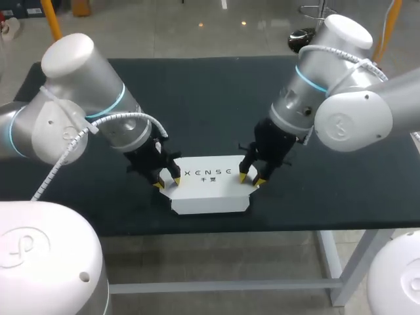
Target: Assemble the packaging by folding the flat box into shape, placing the metal phone stand inside, and closing the box properly
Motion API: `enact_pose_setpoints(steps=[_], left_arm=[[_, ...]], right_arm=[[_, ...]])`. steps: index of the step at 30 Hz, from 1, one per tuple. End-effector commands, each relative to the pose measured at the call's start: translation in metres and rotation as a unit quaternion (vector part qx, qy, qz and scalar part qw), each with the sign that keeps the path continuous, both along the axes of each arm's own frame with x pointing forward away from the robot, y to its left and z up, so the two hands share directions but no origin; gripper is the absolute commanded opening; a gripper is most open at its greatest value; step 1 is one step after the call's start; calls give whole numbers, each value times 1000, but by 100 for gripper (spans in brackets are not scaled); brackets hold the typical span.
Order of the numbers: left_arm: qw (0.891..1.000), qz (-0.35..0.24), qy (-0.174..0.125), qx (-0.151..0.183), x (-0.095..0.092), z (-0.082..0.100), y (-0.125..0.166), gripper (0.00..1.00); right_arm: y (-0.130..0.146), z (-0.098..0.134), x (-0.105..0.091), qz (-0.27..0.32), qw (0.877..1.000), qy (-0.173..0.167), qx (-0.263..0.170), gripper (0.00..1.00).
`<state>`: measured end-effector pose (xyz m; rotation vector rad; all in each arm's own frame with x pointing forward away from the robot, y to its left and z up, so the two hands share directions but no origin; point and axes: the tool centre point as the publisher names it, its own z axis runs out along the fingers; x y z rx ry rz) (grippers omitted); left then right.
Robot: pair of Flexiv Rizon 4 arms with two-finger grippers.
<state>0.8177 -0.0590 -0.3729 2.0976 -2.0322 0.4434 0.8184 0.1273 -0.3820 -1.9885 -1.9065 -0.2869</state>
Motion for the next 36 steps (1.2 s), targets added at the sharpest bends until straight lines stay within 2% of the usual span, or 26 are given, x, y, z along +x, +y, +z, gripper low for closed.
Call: enact_pose_setpoints(steps=[1,25,36], left_arm=[[1000,-1,-3,3,-3,-2,-3,46],[1000,-16,-7,-5,-2,-4,-5,42],[1000,-16,-7,-5,-2,-4,-5,44]], right_arm=[[1,-1,2,1,1000,3,0,43],[2,0,4,3,1000,8,8,45],[2,0,4,3,1000,8,8,44]])
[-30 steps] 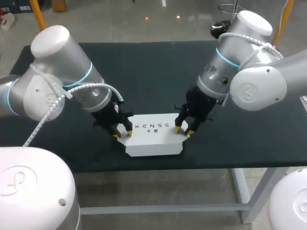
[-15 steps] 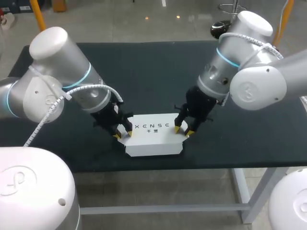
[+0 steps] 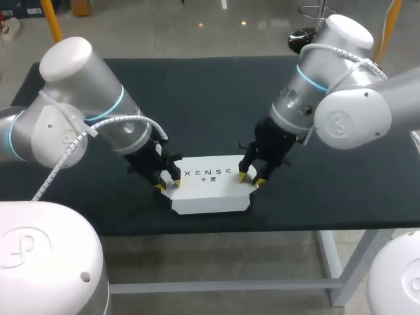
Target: Assemble the packaging by folding the flat box into shape, placing the metal phone stand inside, and closing the box properly
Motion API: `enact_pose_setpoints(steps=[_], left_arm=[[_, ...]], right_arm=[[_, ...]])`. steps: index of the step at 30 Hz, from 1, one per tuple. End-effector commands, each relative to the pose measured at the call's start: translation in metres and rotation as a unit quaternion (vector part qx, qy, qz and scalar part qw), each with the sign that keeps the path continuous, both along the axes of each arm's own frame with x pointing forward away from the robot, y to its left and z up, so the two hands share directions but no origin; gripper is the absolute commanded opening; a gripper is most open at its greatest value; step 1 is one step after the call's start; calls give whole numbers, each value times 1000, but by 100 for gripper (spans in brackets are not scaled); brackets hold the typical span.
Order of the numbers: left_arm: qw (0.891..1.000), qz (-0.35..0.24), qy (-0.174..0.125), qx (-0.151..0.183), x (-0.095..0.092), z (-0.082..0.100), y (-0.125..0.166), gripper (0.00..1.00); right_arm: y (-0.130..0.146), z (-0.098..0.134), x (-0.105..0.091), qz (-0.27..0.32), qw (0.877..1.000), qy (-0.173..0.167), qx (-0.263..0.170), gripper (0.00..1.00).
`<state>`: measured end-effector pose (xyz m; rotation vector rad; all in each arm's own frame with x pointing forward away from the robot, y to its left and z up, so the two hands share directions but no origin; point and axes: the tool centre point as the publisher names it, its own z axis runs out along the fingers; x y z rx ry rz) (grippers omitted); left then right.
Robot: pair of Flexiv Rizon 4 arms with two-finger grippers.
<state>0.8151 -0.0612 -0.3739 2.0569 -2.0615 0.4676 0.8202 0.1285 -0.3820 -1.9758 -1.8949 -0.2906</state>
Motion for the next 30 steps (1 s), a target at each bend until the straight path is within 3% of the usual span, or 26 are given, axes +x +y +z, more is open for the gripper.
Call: enact_pose_setpoints(steps=[1,15,30], left_arm=[[1000,0,0,2,0,-3,-3,44],[1000,0,0,2,0,-3,-3,45],[1000,0,0,2,0,-3,-3,32]], right_arm=[[1,0,2,3,1000,4,1,45],[1,0,2,3,1000,4,1,44],[1,0,2,3,1000,4,1,40]])
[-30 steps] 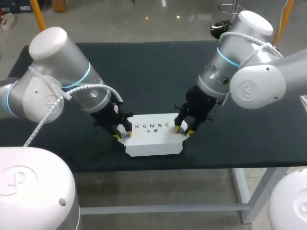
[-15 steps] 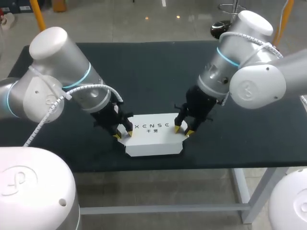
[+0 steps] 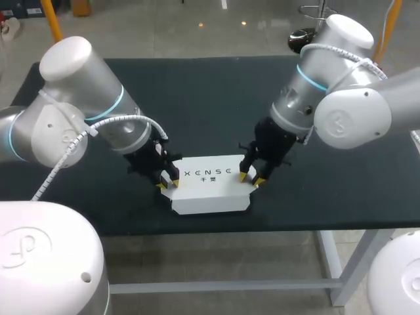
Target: Assemble the packaging by folding the flat box into shape, placing the metal phone stand inside, and closing the box properly
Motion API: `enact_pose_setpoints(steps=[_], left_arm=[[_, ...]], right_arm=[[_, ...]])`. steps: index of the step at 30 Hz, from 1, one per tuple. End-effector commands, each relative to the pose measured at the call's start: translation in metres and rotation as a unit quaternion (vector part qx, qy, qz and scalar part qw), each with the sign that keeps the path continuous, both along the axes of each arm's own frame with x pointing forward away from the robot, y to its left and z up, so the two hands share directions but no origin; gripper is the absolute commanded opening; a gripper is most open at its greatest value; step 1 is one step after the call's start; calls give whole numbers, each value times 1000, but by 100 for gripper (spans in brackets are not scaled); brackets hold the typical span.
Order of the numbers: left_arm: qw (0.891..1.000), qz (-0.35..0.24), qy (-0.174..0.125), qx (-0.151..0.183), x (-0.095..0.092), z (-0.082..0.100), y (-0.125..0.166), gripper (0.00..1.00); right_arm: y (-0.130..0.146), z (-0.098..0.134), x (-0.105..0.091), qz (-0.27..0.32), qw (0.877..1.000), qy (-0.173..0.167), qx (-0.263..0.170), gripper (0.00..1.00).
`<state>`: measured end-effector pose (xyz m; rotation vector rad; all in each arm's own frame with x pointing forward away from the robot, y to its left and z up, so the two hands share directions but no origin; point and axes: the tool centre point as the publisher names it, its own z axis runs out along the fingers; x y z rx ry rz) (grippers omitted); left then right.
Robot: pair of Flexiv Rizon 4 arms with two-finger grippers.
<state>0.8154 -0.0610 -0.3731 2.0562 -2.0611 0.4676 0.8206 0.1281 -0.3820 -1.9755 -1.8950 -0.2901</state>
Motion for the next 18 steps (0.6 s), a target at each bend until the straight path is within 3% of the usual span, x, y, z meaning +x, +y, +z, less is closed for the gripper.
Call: enact_pose_setpoints(steps=[1,7,18], left_arm=[[1000,1,0,2,0,-4,-3,31],[1000,3,-5,6,-2,-7,-4,39],[1000,3,-27,4,-5,-11,-3,42]], right_arm=[[1,0,2,3,1000,4,1,41],[0,0,-1,5,1000,-4,2,46],[3,-4,-6,17,999,-29,3,46]])
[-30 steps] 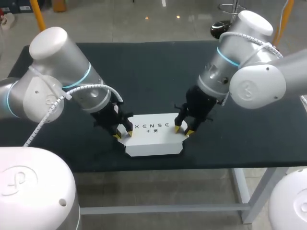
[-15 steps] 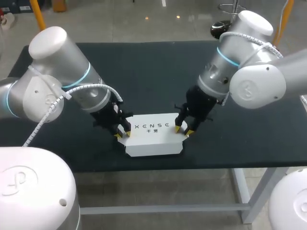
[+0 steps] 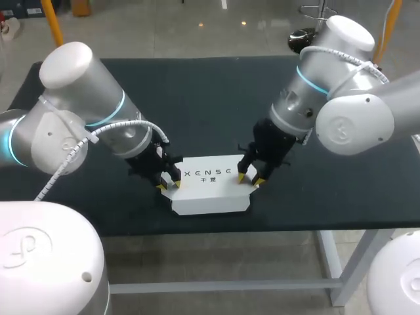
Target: Assemble the packaging by folding the flat box into shape, placing the metal phone stand inside, and closing the box properly
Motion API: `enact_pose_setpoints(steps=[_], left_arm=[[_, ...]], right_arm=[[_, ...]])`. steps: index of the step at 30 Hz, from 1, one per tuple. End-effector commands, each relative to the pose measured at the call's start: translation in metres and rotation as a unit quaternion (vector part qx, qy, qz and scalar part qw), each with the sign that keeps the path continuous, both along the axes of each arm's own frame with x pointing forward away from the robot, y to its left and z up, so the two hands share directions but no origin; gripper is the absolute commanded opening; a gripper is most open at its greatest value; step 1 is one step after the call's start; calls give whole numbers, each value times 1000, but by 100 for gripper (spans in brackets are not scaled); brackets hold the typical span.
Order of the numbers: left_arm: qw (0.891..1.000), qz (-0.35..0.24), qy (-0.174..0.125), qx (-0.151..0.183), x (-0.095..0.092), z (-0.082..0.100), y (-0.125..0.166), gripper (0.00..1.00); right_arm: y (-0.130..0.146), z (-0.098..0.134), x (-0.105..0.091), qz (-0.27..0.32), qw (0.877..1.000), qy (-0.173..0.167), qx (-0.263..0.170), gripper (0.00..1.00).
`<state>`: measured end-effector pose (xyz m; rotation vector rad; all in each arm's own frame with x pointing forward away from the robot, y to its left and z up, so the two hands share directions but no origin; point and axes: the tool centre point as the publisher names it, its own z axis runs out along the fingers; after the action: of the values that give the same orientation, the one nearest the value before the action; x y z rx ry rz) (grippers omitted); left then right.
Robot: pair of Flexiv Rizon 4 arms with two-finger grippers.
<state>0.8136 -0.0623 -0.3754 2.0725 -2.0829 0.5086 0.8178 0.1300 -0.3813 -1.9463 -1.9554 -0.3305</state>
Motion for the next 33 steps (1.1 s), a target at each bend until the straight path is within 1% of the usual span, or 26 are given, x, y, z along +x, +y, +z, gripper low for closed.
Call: enact_pose_setpoints(steps=[1,7,10,12,17,24,33], left_arm=[[1000,0,-8,1,-4,-9,-2,42],[1000,-3,-15,0,-4,-9,-1,43],[1000,-6,-21,-4,-3,-10,-1,44],[999,-8,-31,-9,-3,-11,0,44],[999,-10,-45,-19,-3,-12,0,44],[998,-13,-53,-27,0,-16,1,45],[996,-20,-64,-56,5,-21,0,46]], right_arm=[[1,-6,-3,0,1000,-7,2,46],[1,-8,-3,1,1000,-22,11,46],[1,-9,-2,3,999,-30,17,47],[1,-10,-1,4,999,-33,20,47],[3,-12,3,7,999,-36,31,46],[3,-16,6,9,998,-36,46,46],[3,-17,8,11,997,-34,73,45]])
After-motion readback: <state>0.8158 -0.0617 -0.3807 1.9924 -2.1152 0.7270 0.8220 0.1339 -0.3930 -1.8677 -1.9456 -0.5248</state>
